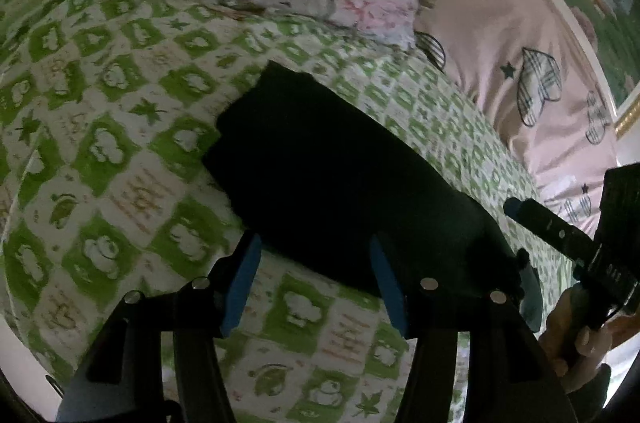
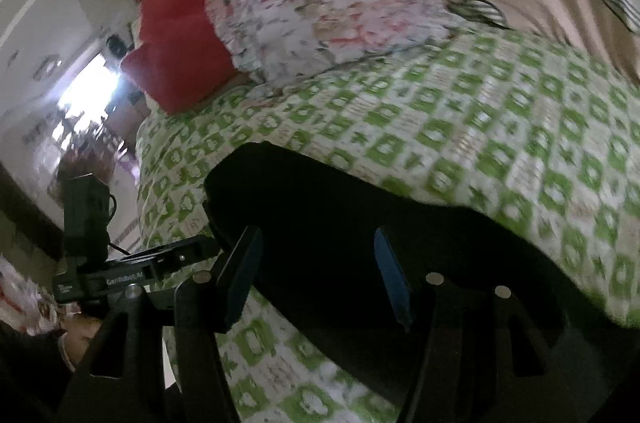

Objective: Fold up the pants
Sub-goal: 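Lower the folded pants onto the sheet and press with both grippers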

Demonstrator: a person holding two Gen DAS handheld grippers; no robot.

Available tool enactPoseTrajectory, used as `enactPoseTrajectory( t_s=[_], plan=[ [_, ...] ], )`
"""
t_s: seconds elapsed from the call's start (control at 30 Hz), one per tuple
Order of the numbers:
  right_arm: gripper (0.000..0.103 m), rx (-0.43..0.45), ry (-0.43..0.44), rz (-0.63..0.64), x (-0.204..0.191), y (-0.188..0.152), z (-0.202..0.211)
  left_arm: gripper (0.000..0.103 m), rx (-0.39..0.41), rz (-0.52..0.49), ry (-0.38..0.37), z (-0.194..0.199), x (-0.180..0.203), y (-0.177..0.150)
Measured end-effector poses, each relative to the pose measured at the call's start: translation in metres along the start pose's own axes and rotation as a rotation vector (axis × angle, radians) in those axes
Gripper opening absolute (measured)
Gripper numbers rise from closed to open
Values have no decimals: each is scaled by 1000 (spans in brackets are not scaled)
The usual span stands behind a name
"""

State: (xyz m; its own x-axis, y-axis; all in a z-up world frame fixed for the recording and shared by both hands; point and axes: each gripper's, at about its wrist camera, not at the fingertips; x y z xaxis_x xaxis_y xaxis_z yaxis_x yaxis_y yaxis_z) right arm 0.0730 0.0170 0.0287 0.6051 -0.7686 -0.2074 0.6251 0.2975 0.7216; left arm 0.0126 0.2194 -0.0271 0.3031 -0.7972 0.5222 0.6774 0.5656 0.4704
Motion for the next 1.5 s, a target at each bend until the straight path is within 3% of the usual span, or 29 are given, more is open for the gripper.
enactPoseTrajectory(
  t_s=[0.2, 0.53, 0.7, 0.83, 1.1, 1.2, 1.27, 1.4, 1.5],
  plan=[
    [60, -43, 40, 64, -13, 21, -27, 69, -11, 39, 35, -3, -11, 7],
    [60, -121, 89, 117, -18, 45, -69, 70, -64, 137, 46, -18, -27, 14],
    [60, -217, 97, 184, -16, 65, -105, 72, -81, 167, 43, -30, -23, 21],
    [60, -313, 137, 224, -15, 79, -140, 72, -88, 172, 62, -37, -23, 25],
    [59, -444, 224, 284, -25, 94, -203, 71, -90, 238, 30, -45, -33, 39],
    [51, -476, 253, 300, -31, 93, -219, 70, -84, 261, 24, -47, -36, 43],
    [37, -476, 279, 293, -34, 93, -220, 66, -75, 268, 27, -48, -37, 45],
    [26, -426, 299, 271, -34, 90, -205, 29, -69, 259, 36, -54, -37, 48],
    [23, -382, 309, 242, -29, 89, -189, 22, -70, 277, -16, -50, -40, 48]
  ],
)
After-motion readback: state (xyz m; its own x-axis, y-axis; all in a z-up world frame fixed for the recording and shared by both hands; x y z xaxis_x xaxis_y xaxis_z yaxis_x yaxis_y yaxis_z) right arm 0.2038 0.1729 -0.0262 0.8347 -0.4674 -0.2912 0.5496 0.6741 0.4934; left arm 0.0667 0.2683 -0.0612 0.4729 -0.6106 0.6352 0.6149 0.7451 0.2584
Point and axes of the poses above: each gripper's, at about its wrist camera, not at the fingertips, and z roughly against the way its jaws point, x to its right, y to its top, and after that the axes turned 5 degrees about z, right-handed
